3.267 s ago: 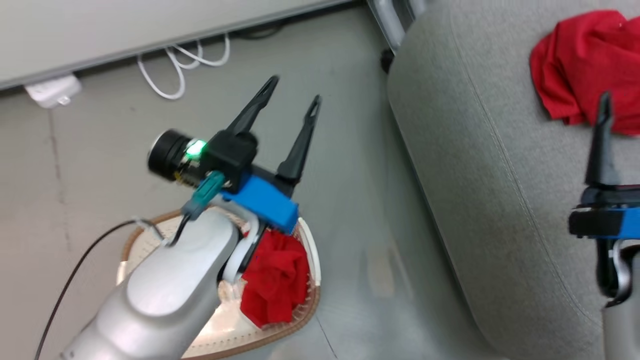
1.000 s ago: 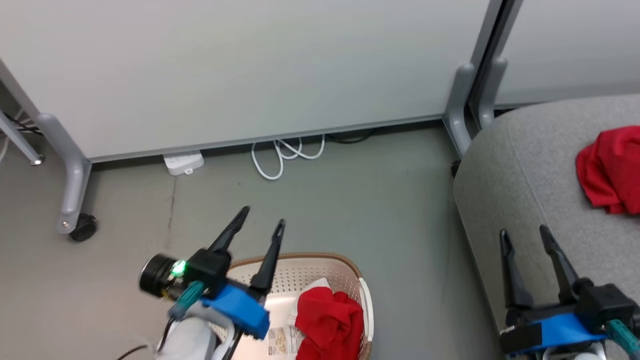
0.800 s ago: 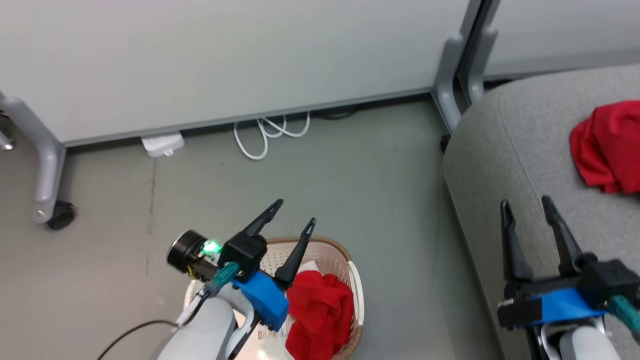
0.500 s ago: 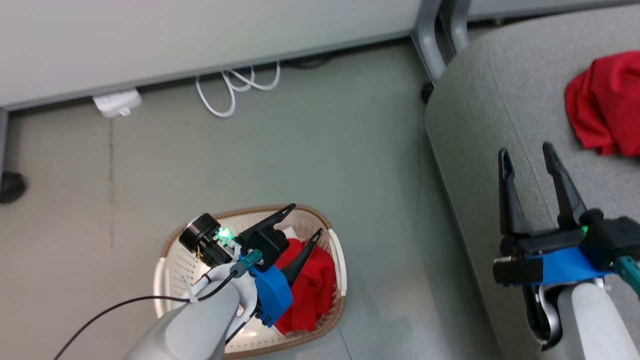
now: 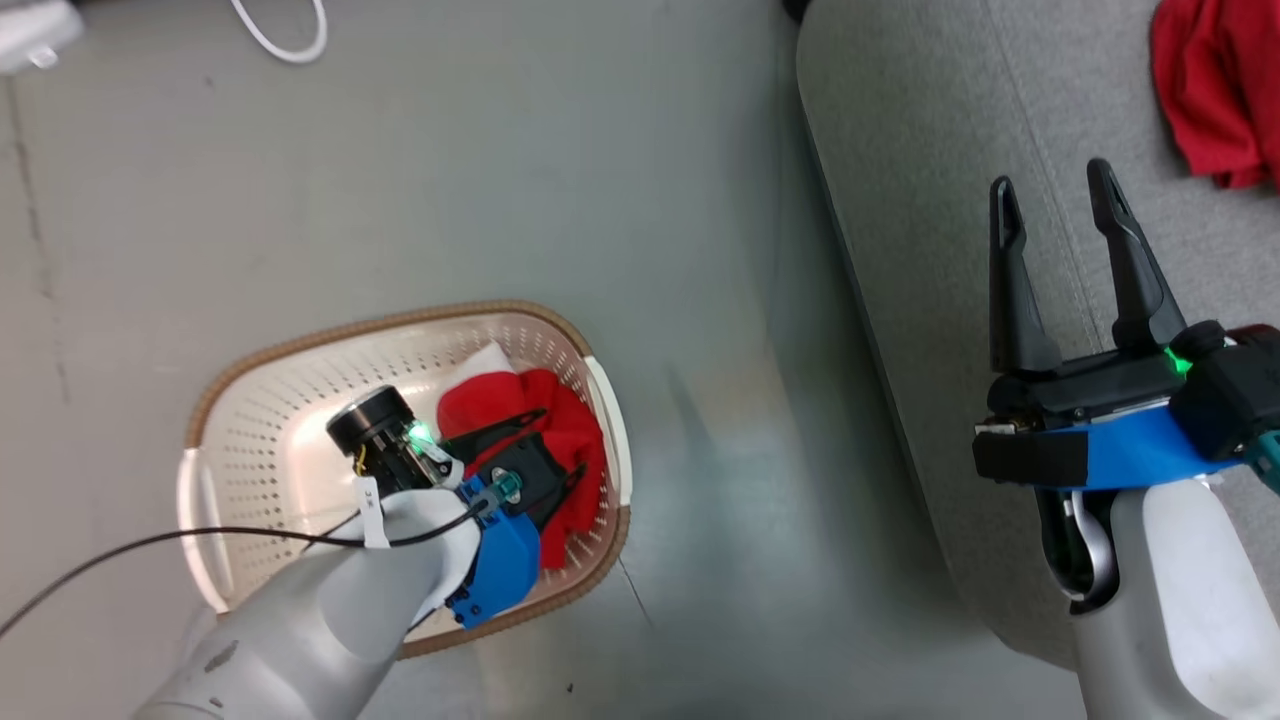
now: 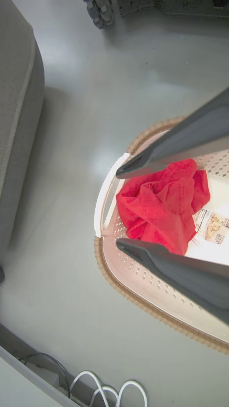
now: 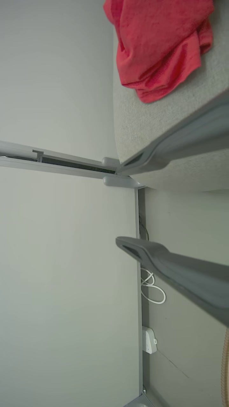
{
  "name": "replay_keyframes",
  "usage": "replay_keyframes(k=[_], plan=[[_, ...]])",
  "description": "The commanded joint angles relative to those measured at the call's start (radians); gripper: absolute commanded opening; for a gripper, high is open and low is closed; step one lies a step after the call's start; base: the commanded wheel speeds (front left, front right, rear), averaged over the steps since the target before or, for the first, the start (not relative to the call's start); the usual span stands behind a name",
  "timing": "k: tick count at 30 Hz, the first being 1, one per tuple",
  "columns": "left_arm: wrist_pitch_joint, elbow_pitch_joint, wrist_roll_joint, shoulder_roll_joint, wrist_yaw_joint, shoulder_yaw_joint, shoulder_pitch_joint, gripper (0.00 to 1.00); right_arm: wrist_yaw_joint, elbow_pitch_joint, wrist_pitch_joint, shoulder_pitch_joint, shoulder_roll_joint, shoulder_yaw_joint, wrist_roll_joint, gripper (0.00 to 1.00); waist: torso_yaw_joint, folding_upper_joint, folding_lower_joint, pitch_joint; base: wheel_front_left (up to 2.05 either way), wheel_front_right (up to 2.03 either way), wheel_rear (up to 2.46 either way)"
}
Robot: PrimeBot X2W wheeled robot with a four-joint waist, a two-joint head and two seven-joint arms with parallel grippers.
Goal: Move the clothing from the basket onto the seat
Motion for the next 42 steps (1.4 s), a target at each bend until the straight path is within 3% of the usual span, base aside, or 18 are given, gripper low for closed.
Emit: replay_keyframes(k=[1,7,14,32,33,34,35,42], plan=[[0.006,0.022,-0.017,0.014,0.002,-0.030,-0.032,1.00,-0.001,-0.007,0.000,-0.030,0.003,0.005,0.006,1.00,-0.035,0.0000,-0.0003,0.073,0.00,0.00,0.00],[0.025,0.062,-0.007,0.032,0.002,-0.075,-0.085,1.00,-0.001,-0.016,0.000,-0.067,0.010,0.014,0.011,1.00,-0.064,0.0000,-0.0003,0.160,0.00,0.00,0.00],[0.051,0.090,0.090,0.059,0.002,-0.077,-0.123,1.00,-0.001,-0.032,0.000,-0.108,0.001,0.027,0.001,1.00,-0.089,0.0000,-0.0003,0.244,0.00,0.00,0.00],[0.060,0.177,0.150,0.035,0.002,-0.078,-0.196,1.00,-0.001,-0.060,0.000,-0.136,-0.012,0.008,0.002,1.00,-0.081,0.0000,-0.0003,0.360,0.00,0.00,0.00],[0.060,0.180,0.156,0.032,0.002,-0.078,-0.199,0.44,-0.001,-0.061,0.000,-0.135,-0.011,0.006,0.001,1.00,-0.080,0.0000,-0.0003,0.363,0.00,0.00,0.00],[0.056,0.182,0.159,0.029,0.002,-0.078,-0.203,0.09,-0.001,-0.062,0.000,-0.134,-0.010,0.005,0.001,1.00,-0.079,0.0000,-0.0003,0.364,0.00,0.00,0.00],[0.052,0.184,0.159,0.027,0.002,-0.078,-0.202,0.00,-0.001,-0.062,0.000,-0.133,-0.011,0.003,0.001,1.00,-0.078,0.0000,-0.0003,0.364,0.00,0.00,0.00],[0.032,0.192,0.160,0.003,0.002,-0.078,-0.196,0.00,-0.001,-0.052,0.000,-0.131,-0.010,-0.005,0.001,1.00,-0.062,0.0000,-0.0003,0.356,0.00,0.00,0.00]])
